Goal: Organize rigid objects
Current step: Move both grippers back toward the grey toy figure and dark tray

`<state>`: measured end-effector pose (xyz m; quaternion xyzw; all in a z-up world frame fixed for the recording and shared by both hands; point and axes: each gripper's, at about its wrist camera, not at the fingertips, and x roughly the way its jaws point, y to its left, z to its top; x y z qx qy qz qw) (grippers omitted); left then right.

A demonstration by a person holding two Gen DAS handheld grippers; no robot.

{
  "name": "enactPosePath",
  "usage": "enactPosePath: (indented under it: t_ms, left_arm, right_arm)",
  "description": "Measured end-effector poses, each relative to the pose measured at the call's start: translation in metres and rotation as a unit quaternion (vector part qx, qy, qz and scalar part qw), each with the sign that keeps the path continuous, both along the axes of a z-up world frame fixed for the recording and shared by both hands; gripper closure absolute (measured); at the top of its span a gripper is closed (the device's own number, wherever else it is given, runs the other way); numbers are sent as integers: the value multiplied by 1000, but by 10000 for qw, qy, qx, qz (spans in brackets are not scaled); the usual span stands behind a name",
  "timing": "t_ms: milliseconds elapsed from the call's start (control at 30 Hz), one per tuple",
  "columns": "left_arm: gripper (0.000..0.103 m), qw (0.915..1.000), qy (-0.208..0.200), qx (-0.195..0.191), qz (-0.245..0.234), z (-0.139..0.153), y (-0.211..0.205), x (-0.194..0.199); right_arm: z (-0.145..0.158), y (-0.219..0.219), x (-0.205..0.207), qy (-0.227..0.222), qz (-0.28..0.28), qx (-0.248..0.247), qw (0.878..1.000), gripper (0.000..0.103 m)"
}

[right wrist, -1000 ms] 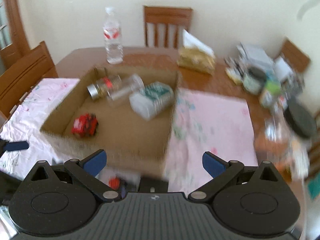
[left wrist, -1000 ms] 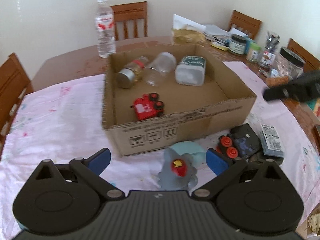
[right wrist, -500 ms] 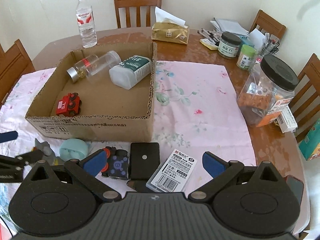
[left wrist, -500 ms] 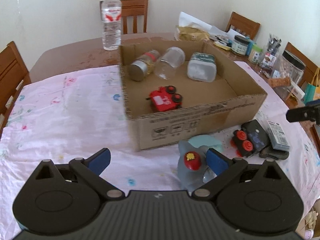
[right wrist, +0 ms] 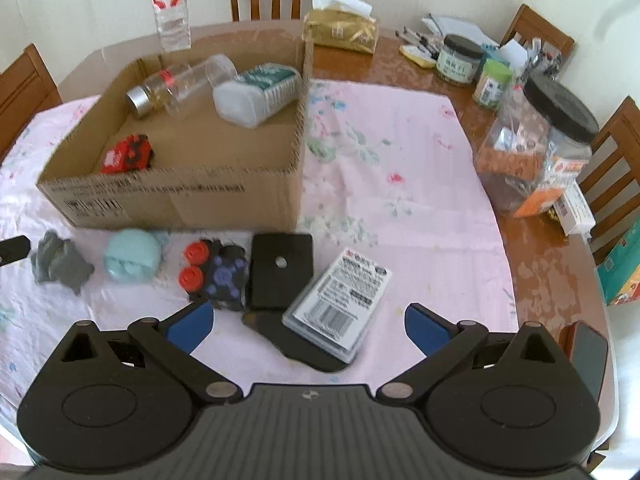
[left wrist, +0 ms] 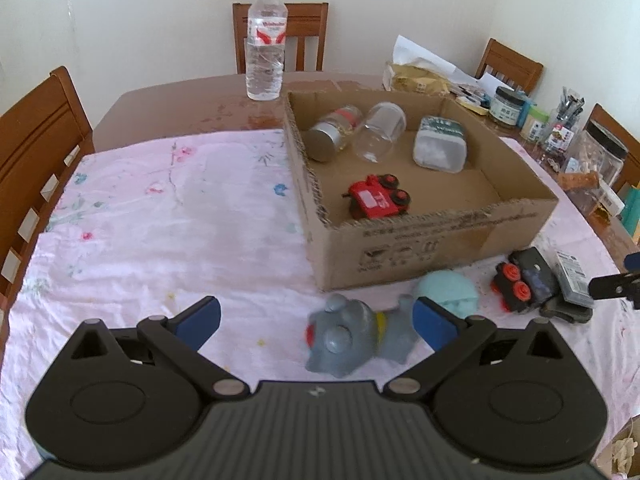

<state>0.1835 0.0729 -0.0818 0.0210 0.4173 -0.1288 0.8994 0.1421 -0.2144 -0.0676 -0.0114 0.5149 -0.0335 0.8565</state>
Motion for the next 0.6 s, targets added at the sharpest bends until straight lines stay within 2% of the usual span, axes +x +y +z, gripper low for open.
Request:
enactPosePath:
  t_ms: [133, 300, 600]
  left_arm:
    - [1, 9999, 101, 81, 28, -5, -12, -8]
    - [1, 9989, 275, 191, 341, -12, -27, -15]
    - [1, 9930, 541, 381, 982, -20, -51, -27]
  right_arm:
    - [-13, -9, 1, 132, 153, 9, 9998, 0]
    - [-21, -27, 7, 165, 451, 118, 9988, 0]
    - [-35, -51, 33, 152, 1501, 397, 9878, 0]
